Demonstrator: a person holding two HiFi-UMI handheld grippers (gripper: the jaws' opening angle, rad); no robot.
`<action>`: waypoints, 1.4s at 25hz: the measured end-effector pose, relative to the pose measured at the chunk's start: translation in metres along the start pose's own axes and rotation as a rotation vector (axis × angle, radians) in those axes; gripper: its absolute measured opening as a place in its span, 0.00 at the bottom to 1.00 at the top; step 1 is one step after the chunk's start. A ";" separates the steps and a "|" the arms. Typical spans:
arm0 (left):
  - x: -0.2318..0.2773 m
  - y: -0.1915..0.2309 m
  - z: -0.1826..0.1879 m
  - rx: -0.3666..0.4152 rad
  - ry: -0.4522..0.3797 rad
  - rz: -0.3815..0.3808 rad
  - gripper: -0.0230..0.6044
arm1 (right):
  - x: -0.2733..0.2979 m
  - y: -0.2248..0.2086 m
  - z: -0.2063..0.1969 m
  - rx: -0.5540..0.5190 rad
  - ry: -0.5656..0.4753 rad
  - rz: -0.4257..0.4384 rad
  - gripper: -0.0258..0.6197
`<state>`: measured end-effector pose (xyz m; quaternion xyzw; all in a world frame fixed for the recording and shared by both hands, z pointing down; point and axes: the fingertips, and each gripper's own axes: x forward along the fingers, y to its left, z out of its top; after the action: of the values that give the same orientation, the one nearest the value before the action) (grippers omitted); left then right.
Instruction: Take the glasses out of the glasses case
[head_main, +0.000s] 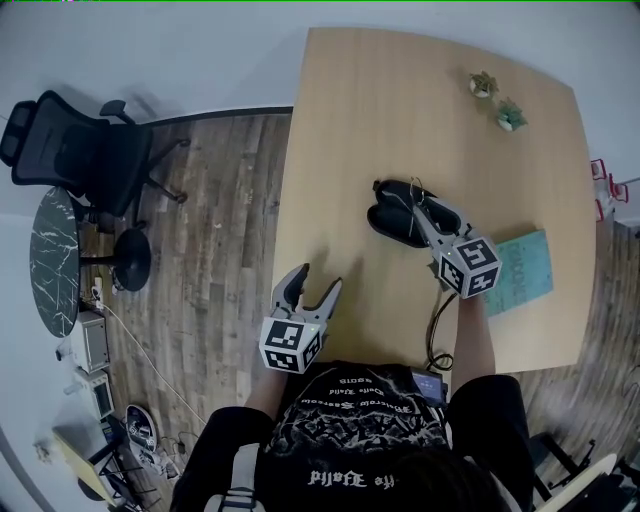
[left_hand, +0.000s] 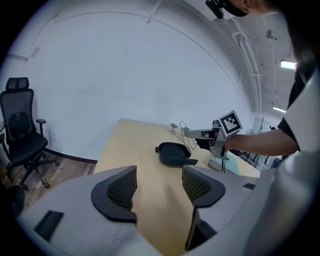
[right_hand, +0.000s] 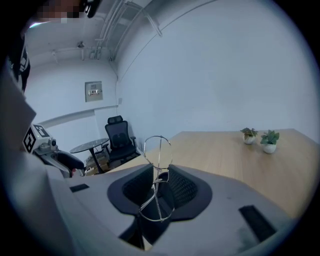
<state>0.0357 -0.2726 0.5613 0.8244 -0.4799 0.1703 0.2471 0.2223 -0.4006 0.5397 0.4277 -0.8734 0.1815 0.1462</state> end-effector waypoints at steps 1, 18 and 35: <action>0.000 -0.002 0.002 0.003 -0.004 -0.005 0.50 | -0.004 0.003 0.003 0.007 -0.025 -0.008 0.20; -0.033 -0.029 0.056 0.045 -0.172 -0.072 0.50 | -0.083 0.084 0.035 0.144 -0.317 -0.068 0.20; -0.088 -0.040 0.048 0.066 -0.264 -0.048 0.05 | -0.137 0.154 -0.004 0.181 -0.344 -0.159 0.20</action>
<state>0.0309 -0.2211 0.4672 0.8586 -0.4825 0.0702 0.1586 0.1808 -0.2159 0.4576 0.5313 -0.8291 0.1713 -0.0304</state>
